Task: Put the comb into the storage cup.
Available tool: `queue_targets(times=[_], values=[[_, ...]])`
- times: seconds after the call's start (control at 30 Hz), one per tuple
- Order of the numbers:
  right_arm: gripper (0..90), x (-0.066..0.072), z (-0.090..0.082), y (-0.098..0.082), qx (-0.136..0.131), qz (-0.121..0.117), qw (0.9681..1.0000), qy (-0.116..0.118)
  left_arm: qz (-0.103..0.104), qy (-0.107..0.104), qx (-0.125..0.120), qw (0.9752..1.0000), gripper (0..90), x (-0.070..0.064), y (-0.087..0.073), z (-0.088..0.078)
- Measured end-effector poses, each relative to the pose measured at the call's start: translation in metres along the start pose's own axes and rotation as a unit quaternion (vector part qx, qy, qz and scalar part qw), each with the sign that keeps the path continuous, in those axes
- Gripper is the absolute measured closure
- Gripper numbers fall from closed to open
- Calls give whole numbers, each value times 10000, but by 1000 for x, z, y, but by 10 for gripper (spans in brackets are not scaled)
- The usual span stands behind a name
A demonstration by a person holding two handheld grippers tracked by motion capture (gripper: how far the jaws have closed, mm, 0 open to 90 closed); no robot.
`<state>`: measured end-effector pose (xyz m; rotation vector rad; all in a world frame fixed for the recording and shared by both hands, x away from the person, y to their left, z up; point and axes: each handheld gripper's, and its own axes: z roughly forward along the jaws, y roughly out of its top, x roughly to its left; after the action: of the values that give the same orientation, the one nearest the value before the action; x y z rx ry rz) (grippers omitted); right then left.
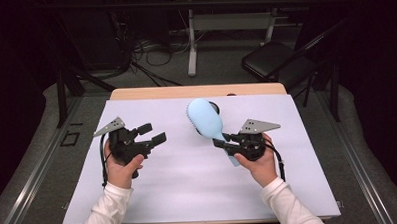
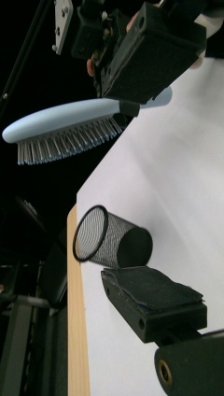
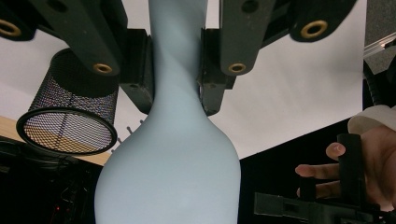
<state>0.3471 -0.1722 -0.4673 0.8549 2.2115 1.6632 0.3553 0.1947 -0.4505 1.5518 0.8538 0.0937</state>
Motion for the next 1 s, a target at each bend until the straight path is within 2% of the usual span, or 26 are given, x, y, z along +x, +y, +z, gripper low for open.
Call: queue_targets(times=[0.17,0.53,1.0], values=[[696,-2,-3,1,-67,15,10000,13,81,-121,164,9998,116,-9,14,11],[696,-5,-9,1,-150,61,9999,32,42,-294,247,9993,116,-25,39,28],[696,-4,-10,3,-224,87,9997,80,-22,-428,511,9978,117,-32,54,53]])
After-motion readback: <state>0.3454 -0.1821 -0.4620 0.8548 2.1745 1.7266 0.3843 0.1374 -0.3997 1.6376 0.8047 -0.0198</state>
